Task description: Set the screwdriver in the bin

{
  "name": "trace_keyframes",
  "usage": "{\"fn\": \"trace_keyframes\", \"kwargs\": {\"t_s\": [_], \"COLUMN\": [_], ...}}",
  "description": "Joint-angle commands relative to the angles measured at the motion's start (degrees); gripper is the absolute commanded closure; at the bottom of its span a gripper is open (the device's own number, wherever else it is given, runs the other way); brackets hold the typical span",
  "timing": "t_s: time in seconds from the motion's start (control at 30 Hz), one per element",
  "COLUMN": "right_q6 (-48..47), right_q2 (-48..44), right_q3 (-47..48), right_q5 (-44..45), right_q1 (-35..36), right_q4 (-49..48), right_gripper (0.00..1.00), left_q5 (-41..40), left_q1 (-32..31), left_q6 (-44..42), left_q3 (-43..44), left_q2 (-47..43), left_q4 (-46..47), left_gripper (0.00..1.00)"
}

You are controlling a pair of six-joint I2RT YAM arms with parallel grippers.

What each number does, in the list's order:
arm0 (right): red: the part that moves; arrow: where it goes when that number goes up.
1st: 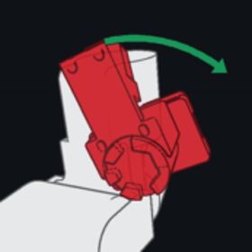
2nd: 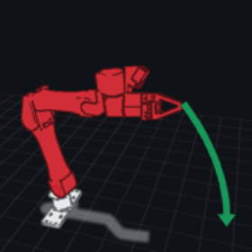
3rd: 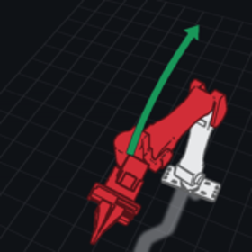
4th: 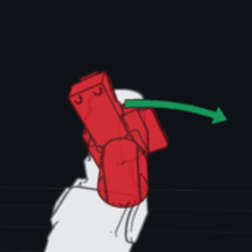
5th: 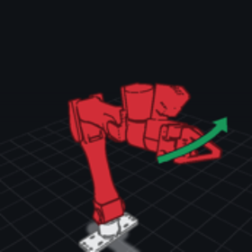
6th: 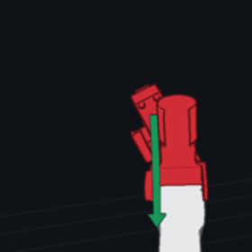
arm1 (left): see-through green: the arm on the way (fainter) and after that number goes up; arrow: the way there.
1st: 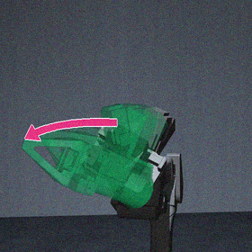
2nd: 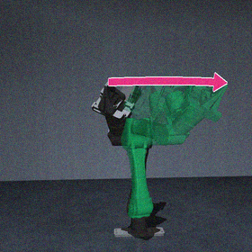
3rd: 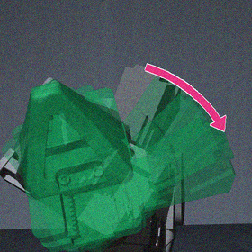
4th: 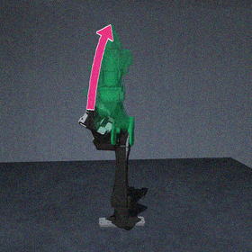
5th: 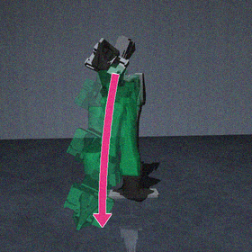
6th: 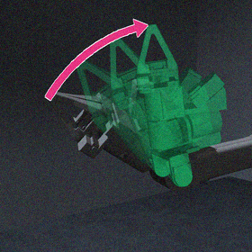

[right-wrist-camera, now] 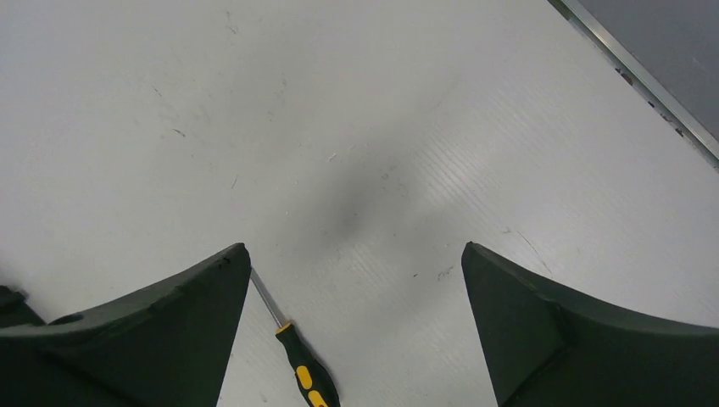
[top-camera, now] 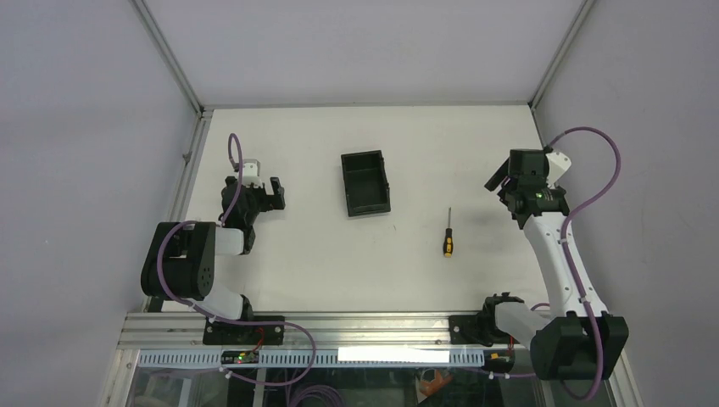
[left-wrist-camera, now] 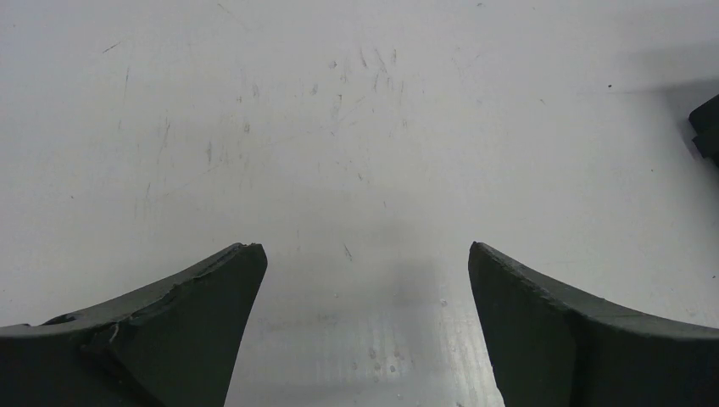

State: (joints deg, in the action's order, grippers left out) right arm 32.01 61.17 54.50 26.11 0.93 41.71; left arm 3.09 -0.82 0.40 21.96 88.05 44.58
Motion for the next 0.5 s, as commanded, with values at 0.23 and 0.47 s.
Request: {"fn": "trace_keyframes", "kwargs": {"t_s": [0.23,0.47], "right_q6": [-4.48,-5.57], "right_q2": [-8.55,-1.67], "right_q3": [2.86,5.88], "right_q5": [-12.01,-16.34], "right_q1": [-0.27,8.33], "right_q4": [-0.61,8.82], "right_gripper": [0.0,0.01], "left_q5": [0.51,0.5], "left_q1": [-0.67,-0.67], "left_q6": [0.48,0.47], "left_q3": [-0.16,-0.16], "left_q2": [-1.7,-1.68], "left_q4": [1.74,1.74], "left_gripper": [0.01,0.01]}}
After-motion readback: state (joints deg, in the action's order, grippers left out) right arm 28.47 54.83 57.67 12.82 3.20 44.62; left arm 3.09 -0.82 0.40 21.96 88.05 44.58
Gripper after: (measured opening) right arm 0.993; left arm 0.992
